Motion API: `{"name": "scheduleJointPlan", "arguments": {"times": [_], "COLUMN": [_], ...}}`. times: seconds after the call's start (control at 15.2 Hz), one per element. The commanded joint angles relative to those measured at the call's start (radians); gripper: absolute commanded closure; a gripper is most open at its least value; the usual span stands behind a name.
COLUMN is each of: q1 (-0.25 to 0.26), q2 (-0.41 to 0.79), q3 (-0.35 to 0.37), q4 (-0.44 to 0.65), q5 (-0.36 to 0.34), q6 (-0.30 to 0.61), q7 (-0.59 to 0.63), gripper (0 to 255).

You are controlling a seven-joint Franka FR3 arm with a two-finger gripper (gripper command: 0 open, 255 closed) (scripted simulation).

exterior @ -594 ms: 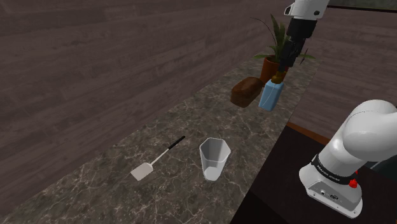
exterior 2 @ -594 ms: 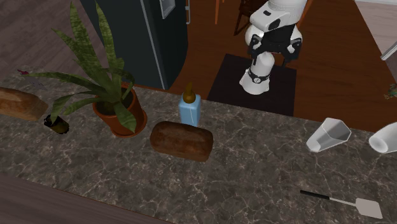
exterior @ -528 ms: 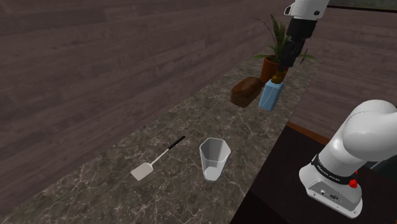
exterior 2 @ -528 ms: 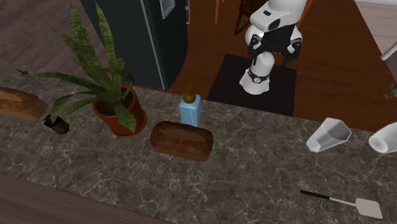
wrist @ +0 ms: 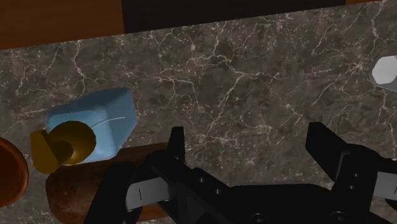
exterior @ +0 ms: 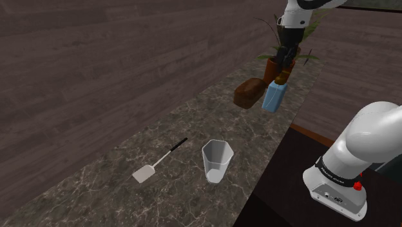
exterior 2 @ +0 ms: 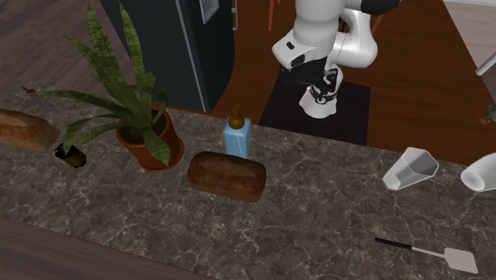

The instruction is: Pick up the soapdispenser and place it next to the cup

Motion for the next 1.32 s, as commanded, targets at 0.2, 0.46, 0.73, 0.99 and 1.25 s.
{"name": "scheduleJointPlan", "arguments": {"times": [0.2, 0.46, 0.73, 0.99, 1.25], "q1": [-0.025, -0.044, -0.067, -0.096, -0.105], "q2": [0.177, 0.327, 0.483, 0.644, 0.668], "q3": [-0.066, -0.112, -0.152, -0.184, -0.189], "q4": [0.09, 0.177, 0.28, 0.401, 0.38], "q5": [-0.052, -0.079, -0.094, -0.098, -0.102], "q6": [0.026, 0.045, 0.055, 0.055, 0.094], "q7": [-0.079, -0.14, -0.2, -0.26, -0.268], "gripper": [0, 0, 0, 0, 0]}}
